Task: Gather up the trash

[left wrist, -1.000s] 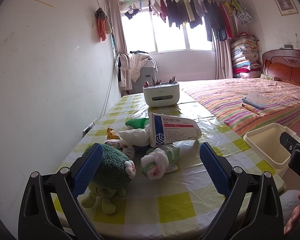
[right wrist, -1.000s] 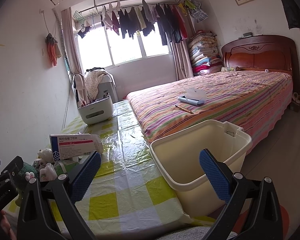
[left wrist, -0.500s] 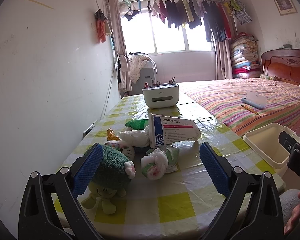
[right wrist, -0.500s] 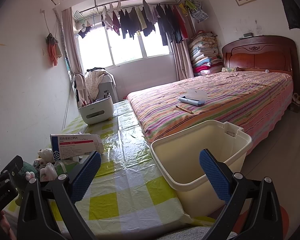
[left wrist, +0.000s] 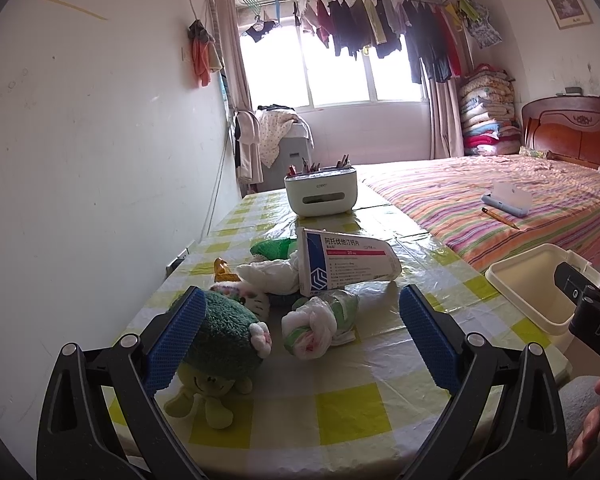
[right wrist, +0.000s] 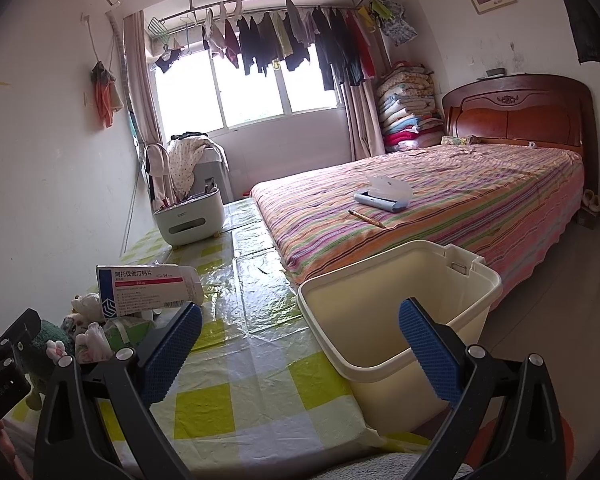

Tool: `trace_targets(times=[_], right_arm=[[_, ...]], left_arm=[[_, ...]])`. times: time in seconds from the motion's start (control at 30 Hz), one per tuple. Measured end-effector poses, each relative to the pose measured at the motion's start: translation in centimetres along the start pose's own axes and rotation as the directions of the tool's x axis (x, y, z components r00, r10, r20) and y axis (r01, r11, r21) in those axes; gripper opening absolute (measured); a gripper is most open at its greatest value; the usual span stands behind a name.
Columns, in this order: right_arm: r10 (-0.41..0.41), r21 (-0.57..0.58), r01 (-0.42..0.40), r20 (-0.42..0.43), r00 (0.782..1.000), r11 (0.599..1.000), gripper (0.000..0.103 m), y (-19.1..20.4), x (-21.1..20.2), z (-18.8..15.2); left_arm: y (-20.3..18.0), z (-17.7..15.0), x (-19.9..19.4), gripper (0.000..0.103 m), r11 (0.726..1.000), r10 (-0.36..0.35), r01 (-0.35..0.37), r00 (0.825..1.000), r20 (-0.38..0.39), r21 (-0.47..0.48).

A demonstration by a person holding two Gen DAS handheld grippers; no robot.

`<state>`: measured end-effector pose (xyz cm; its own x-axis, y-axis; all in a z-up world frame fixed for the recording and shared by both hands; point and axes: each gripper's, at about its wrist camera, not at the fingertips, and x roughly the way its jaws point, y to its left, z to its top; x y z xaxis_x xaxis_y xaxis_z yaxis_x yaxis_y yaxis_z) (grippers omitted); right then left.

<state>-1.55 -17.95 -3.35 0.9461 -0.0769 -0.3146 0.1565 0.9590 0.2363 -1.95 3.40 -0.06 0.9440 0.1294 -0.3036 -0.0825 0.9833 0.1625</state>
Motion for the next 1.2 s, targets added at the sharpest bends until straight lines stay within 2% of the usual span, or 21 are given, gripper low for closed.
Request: trace_targets(times=[0.67, 1.0, 1.2], right_arm=[[-0.003, -0.024, 0.004, 0.01, 1.0, 1.0, 0.096, 0.4, -0.5, 0.1], [0.002, -0.027, -0.002, 0.007, 1.0, 1.0, 0.096, 0.6, -0.7, 0.2], [0.017, -0.027, -0.017, 0.012, 1.0, 0.999, 0.096, 0.8, -0.9, 0.3]], left_arm=[[2.3, -0.1, 0.2, 0.096, 0.999, 0.011, -0.012, 1.0, -0.018, -0.044], [4.7, -1.0, 1.4, 0.096, 0.996, 0.038, -0.045, 0.995, -0.089, -0.079], [6.8, -1.9, 2.8, 0.096, 0.992, 0.0, -0.022, 0.984, -0.177, -0.124]])
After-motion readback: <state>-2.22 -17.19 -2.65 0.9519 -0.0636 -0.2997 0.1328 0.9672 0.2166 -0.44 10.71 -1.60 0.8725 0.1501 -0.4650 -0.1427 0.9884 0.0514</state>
